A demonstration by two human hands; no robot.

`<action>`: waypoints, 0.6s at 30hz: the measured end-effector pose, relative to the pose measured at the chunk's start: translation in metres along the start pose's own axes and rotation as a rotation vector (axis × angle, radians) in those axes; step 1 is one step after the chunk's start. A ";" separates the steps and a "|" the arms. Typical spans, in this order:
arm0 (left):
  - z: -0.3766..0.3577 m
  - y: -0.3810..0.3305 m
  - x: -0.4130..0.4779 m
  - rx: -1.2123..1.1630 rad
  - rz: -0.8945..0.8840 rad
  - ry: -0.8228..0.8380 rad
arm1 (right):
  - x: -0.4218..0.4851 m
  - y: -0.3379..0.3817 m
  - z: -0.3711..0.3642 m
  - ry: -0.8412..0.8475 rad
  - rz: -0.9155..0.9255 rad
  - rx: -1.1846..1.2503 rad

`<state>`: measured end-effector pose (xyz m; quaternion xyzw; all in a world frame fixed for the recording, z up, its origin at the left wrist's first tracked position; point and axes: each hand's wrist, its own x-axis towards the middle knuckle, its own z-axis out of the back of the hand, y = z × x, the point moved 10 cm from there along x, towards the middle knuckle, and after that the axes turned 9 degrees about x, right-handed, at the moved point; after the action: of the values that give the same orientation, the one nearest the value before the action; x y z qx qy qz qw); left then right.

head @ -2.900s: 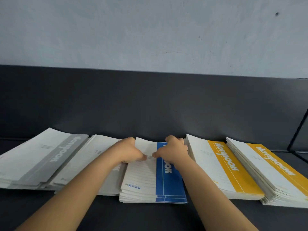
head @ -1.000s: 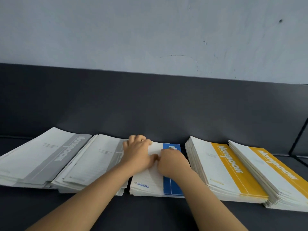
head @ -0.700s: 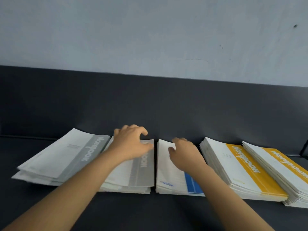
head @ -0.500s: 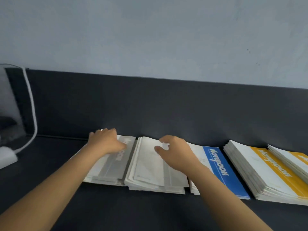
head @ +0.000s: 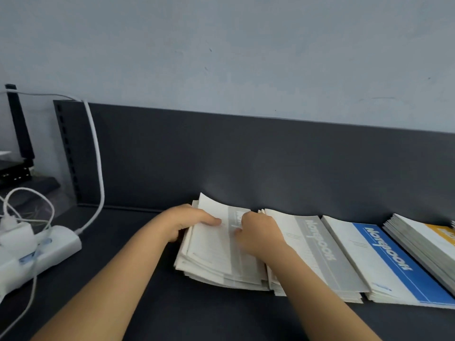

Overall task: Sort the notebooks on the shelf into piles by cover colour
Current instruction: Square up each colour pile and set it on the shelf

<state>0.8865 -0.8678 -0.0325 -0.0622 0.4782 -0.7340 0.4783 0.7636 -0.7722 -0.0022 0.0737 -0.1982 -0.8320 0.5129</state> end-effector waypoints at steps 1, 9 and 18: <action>-0.002 0.001 0.003 -0.045 0.000 0.019 | 0.000 0.000 0.000 -0.017 0.004 -0.007; 0.022 -0.036 -0.011 -0.448 -0.301 0.017 | -0.001 -0.023 0.040 -0.344 0.025 0.834; 0.037 -0.071 -0.041 -0.545 -0.777 -0.186 | -0.012 0.012 0.054 -0.205 0.336 1.365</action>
<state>0.8833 -0.8546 0.0561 -0.4244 0.5496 -0.6978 0.1756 0.7615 -0.7527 0.0507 0.2684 -0.7312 -0.4344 0.4524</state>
